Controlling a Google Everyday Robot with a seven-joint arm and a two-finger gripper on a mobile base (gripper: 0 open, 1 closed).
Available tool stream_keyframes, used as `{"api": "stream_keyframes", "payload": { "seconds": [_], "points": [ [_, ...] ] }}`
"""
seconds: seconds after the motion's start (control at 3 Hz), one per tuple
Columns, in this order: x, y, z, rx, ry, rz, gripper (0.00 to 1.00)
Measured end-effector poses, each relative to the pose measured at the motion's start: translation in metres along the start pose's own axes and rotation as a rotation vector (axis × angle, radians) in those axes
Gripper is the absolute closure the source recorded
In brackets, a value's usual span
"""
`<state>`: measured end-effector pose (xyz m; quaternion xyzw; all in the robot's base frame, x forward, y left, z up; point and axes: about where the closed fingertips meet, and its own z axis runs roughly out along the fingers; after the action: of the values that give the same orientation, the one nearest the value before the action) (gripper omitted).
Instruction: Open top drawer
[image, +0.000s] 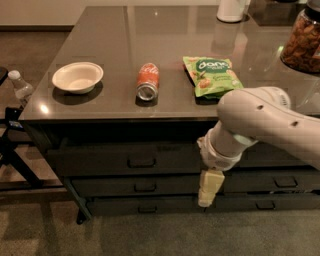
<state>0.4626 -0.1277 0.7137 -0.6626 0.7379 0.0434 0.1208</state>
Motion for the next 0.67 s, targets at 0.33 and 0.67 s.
{"api": "stream_keyframes", "payload": {
  "seconds": [0.33,0.67],
  "points": [
    [-0.004,-0.015,0.027,0.002,-0.003,-0.005,0.00],
    [-0.001,-0.024,0.047,-0.004,0.002,-0.002,0.00]
  ]
}}
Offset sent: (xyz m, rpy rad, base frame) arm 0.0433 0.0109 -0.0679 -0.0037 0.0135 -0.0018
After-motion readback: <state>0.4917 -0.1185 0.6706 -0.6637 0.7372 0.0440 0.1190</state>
